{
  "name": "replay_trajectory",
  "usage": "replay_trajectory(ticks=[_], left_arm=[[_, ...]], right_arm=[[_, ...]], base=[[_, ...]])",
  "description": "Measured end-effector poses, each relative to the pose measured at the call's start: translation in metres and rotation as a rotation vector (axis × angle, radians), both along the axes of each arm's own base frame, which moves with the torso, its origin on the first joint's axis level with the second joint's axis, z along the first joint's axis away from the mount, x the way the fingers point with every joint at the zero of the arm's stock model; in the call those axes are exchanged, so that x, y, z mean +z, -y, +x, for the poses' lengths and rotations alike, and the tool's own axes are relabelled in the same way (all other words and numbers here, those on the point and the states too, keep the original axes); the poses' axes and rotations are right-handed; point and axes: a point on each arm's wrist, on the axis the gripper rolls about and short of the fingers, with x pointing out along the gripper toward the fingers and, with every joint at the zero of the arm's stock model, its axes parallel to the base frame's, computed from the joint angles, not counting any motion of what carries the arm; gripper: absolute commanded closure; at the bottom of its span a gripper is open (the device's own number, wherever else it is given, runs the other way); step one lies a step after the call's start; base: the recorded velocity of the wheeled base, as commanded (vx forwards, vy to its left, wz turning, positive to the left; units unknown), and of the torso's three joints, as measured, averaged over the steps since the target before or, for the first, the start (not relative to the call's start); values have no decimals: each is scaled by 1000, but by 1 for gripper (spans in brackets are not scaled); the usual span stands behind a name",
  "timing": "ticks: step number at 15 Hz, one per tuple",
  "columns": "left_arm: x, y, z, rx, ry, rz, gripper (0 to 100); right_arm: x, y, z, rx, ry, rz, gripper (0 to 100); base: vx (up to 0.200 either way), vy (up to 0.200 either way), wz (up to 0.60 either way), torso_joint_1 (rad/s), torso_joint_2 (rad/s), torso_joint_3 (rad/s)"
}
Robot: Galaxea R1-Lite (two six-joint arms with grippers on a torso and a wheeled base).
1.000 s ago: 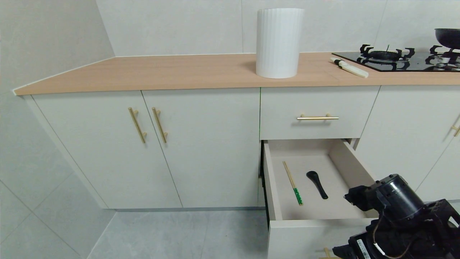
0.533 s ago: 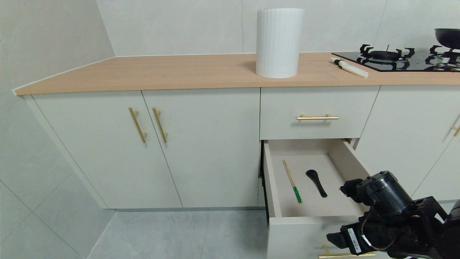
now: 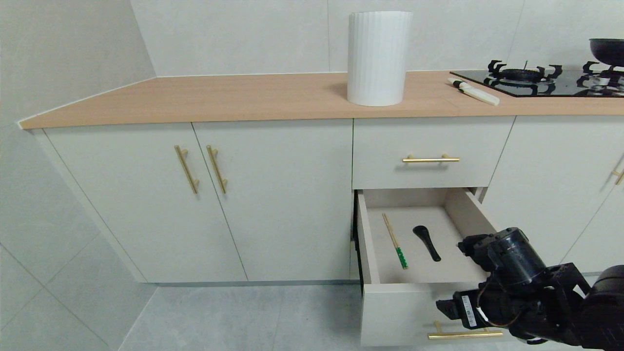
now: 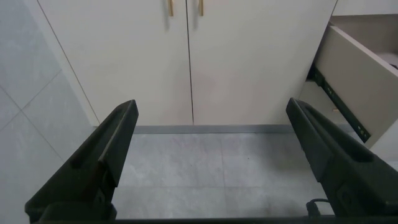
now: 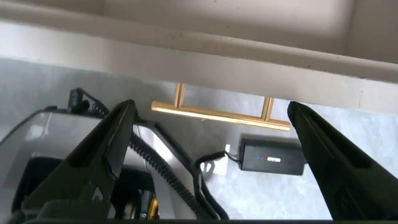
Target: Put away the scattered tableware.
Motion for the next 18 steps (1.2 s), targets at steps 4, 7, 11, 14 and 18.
replay_trajectory(ticks=[4, 7, 11, 14, 18], left_arm=[[0, 0, 0, 0, 0, 0, 0], [0, 0, 0, 0, 0, 0, 0], [0, 0, 0, 0, 0, -1, 0], [0, 0, 0, 0, 0, 0, 0], [0, 0, 0, 0, 0, 0, 0]], right_arm=[[-1, -4, 9, -24, 28, 3, 0], [1, -6, 15, -32, 35, 6, 0], [4, -6, 35, -63, 62, 18, 0], [5, -8, 50, -82, 73, 23, 0], [4, -9, 69, -105, 92, 33, 0]], base=[[0, 0, 0, 0, 0, 0], [0, 0, 0, 0, 0, 0], [0, 0, 0, 0, 0, 0], [0, 0, 0, 0, 0, 0], [0, 0, 0, 0, 0, 0]])
